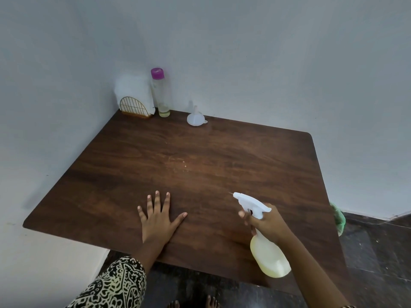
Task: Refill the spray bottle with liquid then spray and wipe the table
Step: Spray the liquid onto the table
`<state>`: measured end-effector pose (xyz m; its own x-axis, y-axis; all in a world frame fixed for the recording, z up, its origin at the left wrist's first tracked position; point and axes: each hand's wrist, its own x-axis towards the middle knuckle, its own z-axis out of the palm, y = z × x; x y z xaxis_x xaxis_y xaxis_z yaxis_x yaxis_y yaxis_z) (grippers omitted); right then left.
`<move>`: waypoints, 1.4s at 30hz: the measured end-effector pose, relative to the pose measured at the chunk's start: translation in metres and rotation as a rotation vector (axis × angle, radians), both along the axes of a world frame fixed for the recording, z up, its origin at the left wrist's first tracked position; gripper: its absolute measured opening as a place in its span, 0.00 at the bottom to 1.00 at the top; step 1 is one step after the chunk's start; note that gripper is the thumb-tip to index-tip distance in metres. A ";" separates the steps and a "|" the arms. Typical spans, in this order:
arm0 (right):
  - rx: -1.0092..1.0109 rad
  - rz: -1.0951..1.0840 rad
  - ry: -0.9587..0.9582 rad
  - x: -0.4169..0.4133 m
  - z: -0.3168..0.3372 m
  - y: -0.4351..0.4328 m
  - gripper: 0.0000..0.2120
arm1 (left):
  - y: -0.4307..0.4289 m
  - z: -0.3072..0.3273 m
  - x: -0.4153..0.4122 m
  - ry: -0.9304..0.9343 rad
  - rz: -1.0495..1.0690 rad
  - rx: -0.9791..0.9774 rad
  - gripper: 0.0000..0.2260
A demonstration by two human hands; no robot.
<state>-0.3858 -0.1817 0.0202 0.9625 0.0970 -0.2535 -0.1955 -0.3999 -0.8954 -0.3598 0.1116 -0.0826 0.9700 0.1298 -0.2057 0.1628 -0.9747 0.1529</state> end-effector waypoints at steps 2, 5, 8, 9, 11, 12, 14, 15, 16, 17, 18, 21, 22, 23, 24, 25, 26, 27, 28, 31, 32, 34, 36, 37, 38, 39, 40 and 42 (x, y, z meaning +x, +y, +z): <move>0.005 -0.008 0.007 0.000 -0.001 0.000 0.01 | 0.000 0.000 0.000 -0.002 0.004 -0.007 0.55; 0.007 0.017 -0.036 -0.001 -0.002 -0.002 0.06 | 0.000 0.000 -0.001 -0.013 0.008 -0.025 0.55; -0.029 0.040 -0.050 -0.003 -0.005 -0.004 0.10 | 0.000 0.000 -0.001 -0.016 0.014 -0.026 0.55; -0.028 0.034 -0.054 -0.004 -0.006 -0.004 0.11 | 0.000 0.000 -0.001 -0.016 0.016 -0.027 0.56; -0.001 0.029 -0.085 -0.004 -0.006 -0.003 0.13 | 0.000 0.000 0.000 -0.013 0.016 -0.032 0.56; 0.017 0.033 -0.110 -0.003 -0.005 -0.002 0.14 | 0.000 0.000 -0.001 -0.009 0.015 -0.033 0.56; 0.034 0.045 -0.169 0.000 -0.003 -0.001 0.13 | 0.000 0.002 -0.001 0.000 0.010 -0.036 0.54; 0.036 0.047 -0.199 0.003 -0.003 0.000 0.12 | 0.000 0.002 -0.001 0.004 0.009 -0.036 0.52; 0.032 0.048 -0.231 0.005 -0.002 0.001 0.12 | 0.000 0.002 -0.001 0.007 0.010 -0.037 0.50; 0.024 0.049 -0.272 0.009 -0.001 0.004 0.14 | 0.000 0.002 -0.001 0.007 0.011 -0.039 0.49; 0.011 0.054 -0.309 0.013 -0.002 0.007 0.15 | 0.000 0.003 -0.001 0.004 0.013 -0.044 0.48; -0.023 0.166 -0.351 0.020 -0.003 0.014 0.16 | 0.001 0.004 -0.001 -0.014 0.024 -0.074 0.47; -0.080 0.221 -0.342 0.023 -0.006 0.012 0.18 | 0.002 0.004 0.000 -0.023 0.032 -0.096 0.47; -0.173 0.253 -0.312 0.024 -0.010 0.008 0.21 | 0.003 0.005 0.001 -0.027 0.042 -0.119 0.45; -0.277 0.244 -0.268 0.025 -0.016 0.003 0.24 | 0.003 0.005 0.002 -0.027 0.053 -0.138 0.44; -0.362 0.202 -0.215 0.023 -0.023 -0.001 0.26 | 0.004 0.005 0.003 -0.026 0.063 -0.151 0.42; -0.396 0.154 -0.181 0.019 -0.028 -0.003 0.26 | 0.005 0.005 0.004 -0.030 0.070 -0.162 0.40; -0.395 0.104 -0.175 0.015 -0.032 -0.002 0.25 | 0.005 0.005 0.005 -0.030 0.075 -0.174 0.39; -0.380 0.049 -0.191 0.013 -0.037 0.000 0.22 | 0.005 0.006 0.005 -0.028 0.081 -0.190 0.38; -0.358 0.009 -0.211 0.016 -0.039 0.008 0.21 | 0.003 0.012 0.011 -0.035 0.034 -0.238 0.36; -0.349 0.035 -0.199 0.020 -0.041 0.012 0.23 | 0.001 0.015 0.014 -0.057 -0.041 -0.243 0.36; -0.344 0.058 -0.163 0.025 -0.046 0.022 0.23 | -0.007 0.022 0.020 -0.127 -0.250 -0.237 0.35; -0.342 -0.027 -0.160 0.028 -0.048 0.034 0.21 | -0.018 0.028 0.024 -0.183 -0.385 -0.200 0.33; -0.328 -0.088 -0.172 0.030 -0.048 0.038 0.19 | -0.024 0.032 0.029 -0.177 -0.390 -0.185 0.32; -0.317 -0.134 -0.180 0.035 -0.048 0.041 0.17 | -0.029 0.036 0.036 -0.142 -0.358 -0.180 0.32; -0.315 -0.162 -0.182 0.041 -0.047 0.043 0.16 | -0.033 0.039 0.047 -0.099 -0.313 -0.181 0.32; -0.313 -0.178 -0.187 0.051 -0.046 0.043 0.17 | -0.036 0.043 0.060 -0.074 -0.277 -0.184 0.32; -0.334 -0.183 -0.192 0.074 -0.045 0.041 0.21 | -0.044 0.050 0.093 -0.044 -0.252 -0.183 0.32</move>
